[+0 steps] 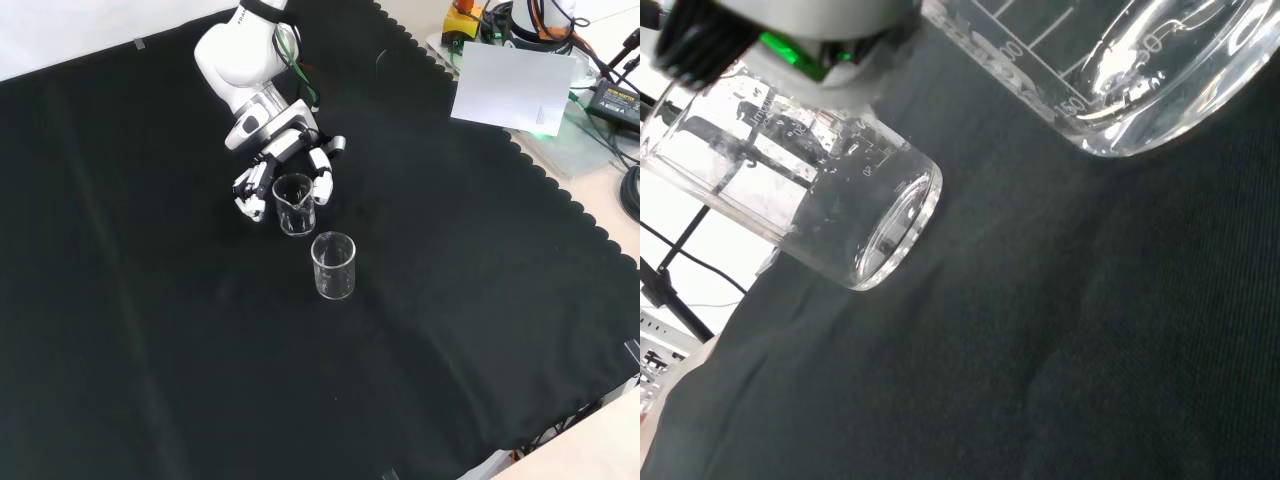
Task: Pick up the beaker on the right.
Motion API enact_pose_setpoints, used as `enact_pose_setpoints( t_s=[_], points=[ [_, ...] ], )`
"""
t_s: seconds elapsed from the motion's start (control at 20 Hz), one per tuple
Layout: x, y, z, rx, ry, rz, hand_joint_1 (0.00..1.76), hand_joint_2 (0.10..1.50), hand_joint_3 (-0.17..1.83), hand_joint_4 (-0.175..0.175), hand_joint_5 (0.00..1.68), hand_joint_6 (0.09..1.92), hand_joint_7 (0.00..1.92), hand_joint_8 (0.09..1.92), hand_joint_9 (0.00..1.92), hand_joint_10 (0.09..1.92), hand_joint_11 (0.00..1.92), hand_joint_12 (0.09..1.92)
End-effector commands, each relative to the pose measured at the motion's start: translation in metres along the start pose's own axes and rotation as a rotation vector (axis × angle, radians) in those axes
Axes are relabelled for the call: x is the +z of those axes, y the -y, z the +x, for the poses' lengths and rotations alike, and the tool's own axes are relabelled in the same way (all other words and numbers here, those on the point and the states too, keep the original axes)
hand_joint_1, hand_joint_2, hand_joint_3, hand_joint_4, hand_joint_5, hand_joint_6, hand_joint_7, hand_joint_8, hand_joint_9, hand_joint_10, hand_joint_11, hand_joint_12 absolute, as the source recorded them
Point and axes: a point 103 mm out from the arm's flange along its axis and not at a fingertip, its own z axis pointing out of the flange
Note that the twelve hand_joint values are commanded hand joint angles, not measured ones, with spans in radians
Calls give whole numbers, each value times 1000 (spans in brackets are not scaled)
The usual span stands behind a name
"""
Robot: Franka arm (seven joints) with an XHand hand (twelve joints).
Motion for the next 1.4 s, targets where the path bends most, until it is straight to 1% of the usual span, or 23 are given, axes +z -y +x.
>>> enact_pose_setpoints(
  t_s=[0.05, 0.4, 0.6, 0.75, 0.85, 0.95, 1.0, 1.05, 1.1, 1.15, 1.2, 1.3, 1.35, 1.4],
  points=[
    [1, -3, 3, 3, 19, 6, 947, 514, 632, -44, 494, 87, 360, 562, 487, 610, 0, 1312],
    [3, -6, 5, 4, 28, -3, 947, 525, 638, -43, 528, 87, 389, 570, 510, 609, 0, 1342],
    [3, -7, 5, 12, 29, -4, 951, 546, 643, -41, 574, 102, 424, 580, 540, 611, 13, 1359],
    [5, -9, 5, 25, 23, -5, 952, 557, 642, -41, 615, 126, 444, 582, 556, 610, 29, 1361],
    [7, -12, 5, 27, 21, -11, 953, 570, 624, -41, 621, 202, 462, 564, 575, 584, 40, 1354],
    [7, -13, 5, 31, 22, -31, 954, 605, 605, -35, 638, 456, 519, 547, 627, 557, 74, 1342],
    [6, -14, 6, 36, 19, -45, 961, 625, 603, -28, 674, 595, 571, 545, 669, 548, 110, 1341],
    [6, -14, 6, 45, 12, -62, 975, 646, 607, -16, 743, 693, 650, 542, 731, 537, 167, 1338],
    [5, -15, 7, 49, 17, -89, 1006, 740, 513, 55, 869, 787, 754, 545, 810, 531, 239, 1332],
    [4, -15, 9, 54, 24, -109, 1041, 791, 446, 110, 998, 787, 909, 553, 918, 530, 352, 1311],
    [3, -16, 10, 56, 24, -121, 1075, 798, 439, 122, 1094, 761, 1091, 520, 1065, 498, 519, 1255],
    [-2, -19, 14, 51, 30, -131, 1126, 767, 475, 80, 1211, 679, 1351, 420, 1289, 410, 823, 1100],
    [-5, -20, 16, 44, 38, -132, 1140, 751, 486, 71, 1250, 629, 1436, 356, 1367, 352, 918, 1040],
    [-9, -22, 19, 36, 48, -130, 1148, 740, 491, 68, 1280, 584, 1499, 293, 1428, 293, 984, 997]
  ],
)
